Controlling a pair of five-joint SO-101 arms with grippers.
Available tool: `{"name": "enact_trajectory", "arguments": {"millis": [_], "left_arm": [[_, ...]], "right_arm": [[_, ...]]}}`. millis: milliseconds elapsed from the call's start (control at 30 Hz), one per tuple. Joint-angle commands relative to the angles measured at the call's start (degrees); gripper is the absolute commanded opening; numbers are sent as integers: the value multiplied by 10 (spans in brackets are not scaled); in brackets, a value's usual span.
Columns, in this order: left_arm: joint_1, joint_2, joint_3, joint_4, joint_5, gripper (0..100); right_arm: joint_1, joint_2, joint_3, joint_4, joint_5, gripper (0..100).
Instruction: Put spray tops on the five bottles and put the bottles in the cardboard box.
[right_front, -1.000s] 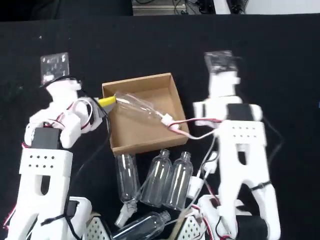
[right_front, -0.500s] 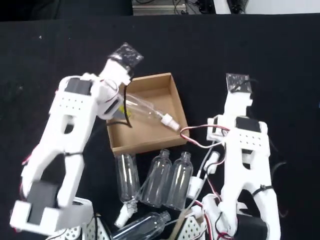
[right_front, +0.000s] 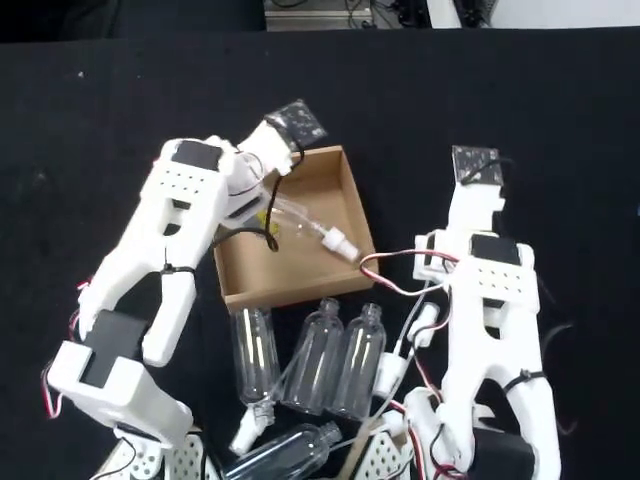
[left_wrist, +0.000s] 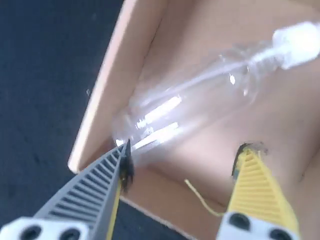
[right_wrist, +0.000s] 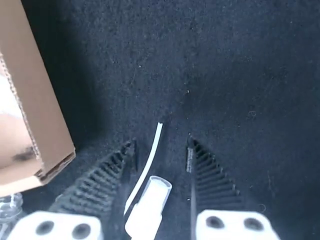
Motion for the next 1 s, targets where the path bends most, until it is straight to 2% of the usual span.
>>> {"name": "enact_trajectory", "arguments": {"millis": [0, 167, 367, 567, 767, 967], "left_arm": [[27, 5, -30, -35, -9, 307], [30, 45, -36, -45, -9, 309], [26, 82, -30, -96, -10, 307], [30, 91, -29, -96, -13, 307], [29, 86, 15, -95, -84, 307], [28, 86, 19, -95, -86, 307]], "right_arm": [[11, -30, 11, -16, -4, 132], [11, -30, 14, -16, -4, 132], [11, -30, 15, -16, -4, 131], [14, -30, 15, -16, -4, 131], [14, -28, 15, -16, -4, 131], [15, -28, 15, -16, -4, 131]]}}
